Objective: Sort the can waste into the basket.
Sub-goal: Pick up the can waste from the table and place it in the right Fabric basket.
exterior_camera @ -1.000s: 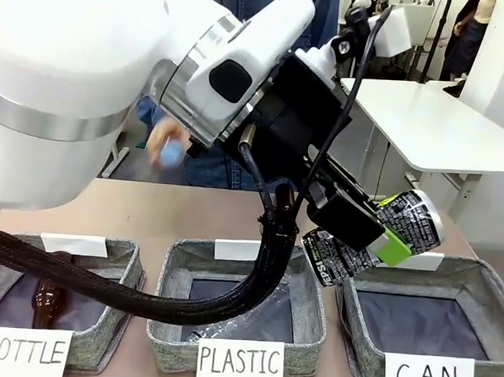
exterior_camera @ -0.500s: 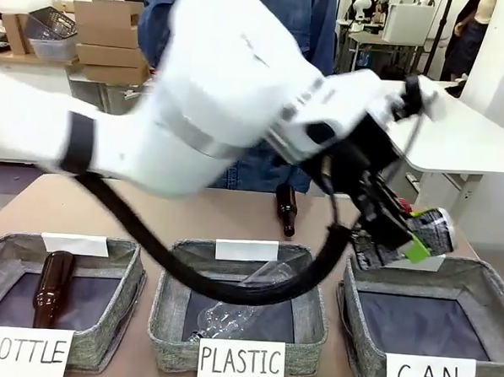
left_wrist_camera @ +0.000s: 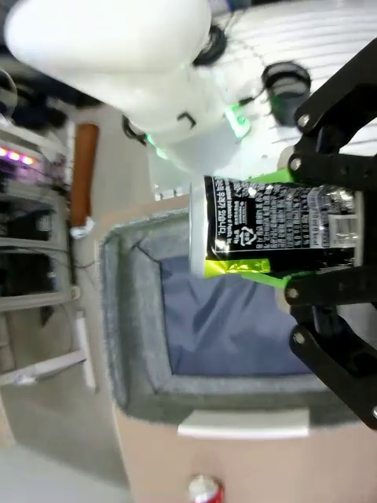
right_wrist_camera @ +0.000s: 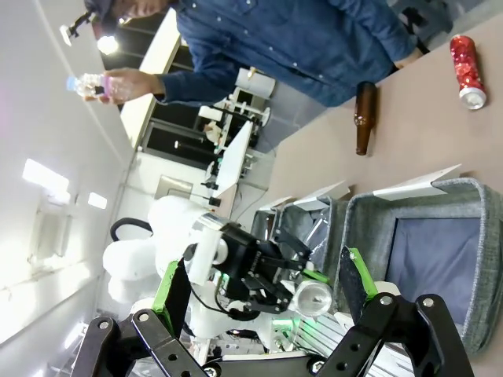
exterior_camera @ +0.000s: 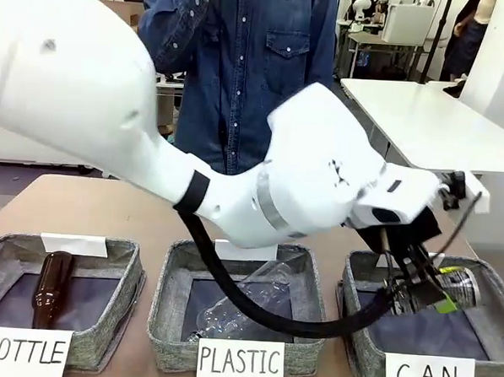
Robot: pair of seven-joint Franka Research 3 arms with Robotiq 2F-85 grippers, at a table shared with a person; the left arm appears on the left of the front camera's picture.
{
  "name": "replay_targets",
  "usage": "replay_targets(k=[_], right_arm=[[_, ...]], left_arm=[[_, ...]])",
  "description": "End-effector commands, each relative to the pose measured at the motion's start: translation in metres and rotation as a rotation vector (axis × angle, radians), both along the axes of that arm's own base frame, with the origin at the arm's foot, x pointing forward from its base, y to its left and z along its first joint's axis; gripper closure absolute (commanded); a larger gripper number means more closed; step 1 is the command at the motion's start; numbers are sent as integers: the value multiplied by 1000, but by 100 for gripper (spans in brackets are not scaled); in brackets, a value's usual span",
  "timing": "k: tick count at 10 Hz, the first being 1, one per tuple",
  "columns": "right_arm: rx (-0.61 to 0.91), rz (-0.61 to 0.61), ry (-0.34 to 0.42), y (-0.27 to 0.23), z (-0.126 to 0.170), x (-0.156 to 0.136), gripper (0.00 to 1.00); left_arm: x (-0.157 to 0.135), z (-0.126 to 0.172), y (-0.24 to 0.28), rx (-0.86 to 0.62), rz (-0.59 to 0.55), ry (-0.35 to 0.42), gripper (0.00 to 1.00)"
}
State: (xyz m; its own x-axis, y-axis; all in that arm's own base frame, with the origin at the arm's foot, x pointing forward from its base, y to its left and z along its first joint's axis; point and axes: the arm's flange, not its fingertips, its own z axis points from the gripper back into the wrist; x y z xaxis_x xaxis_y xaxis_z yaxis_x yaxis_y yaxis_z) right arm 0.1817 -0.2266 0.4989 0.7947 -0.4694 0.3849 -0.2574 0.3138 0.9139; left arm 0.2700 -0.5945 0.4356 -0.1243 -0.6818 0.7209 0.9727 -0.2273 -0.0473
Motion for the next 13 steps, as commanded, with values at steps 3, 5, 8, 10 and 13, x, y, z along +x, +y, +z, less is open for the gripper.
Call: replay_targets(k=[3, 5, 8, 10, 13], right_arm=[[17, -1, -7, 0, 3, -1, 0], [17, -1, -7, 0, 3, -1, 0], [17, -1, -7, 0, 3, -1, 0], [17, -1, -7, 0, 3, -1, 0], [15, -14, 23, 8, 2, 10, 0]], left_arm=[[3, 13, -21, 69, 3, -13, 0], [3, 13, -21, 64, 4, -18, 0], [5, 16, -15, 44, 20, -15, 0], [8, 21, 4, 40, 48, 51, 0], [3, 50, 138, 38, 271, 362, 0]])
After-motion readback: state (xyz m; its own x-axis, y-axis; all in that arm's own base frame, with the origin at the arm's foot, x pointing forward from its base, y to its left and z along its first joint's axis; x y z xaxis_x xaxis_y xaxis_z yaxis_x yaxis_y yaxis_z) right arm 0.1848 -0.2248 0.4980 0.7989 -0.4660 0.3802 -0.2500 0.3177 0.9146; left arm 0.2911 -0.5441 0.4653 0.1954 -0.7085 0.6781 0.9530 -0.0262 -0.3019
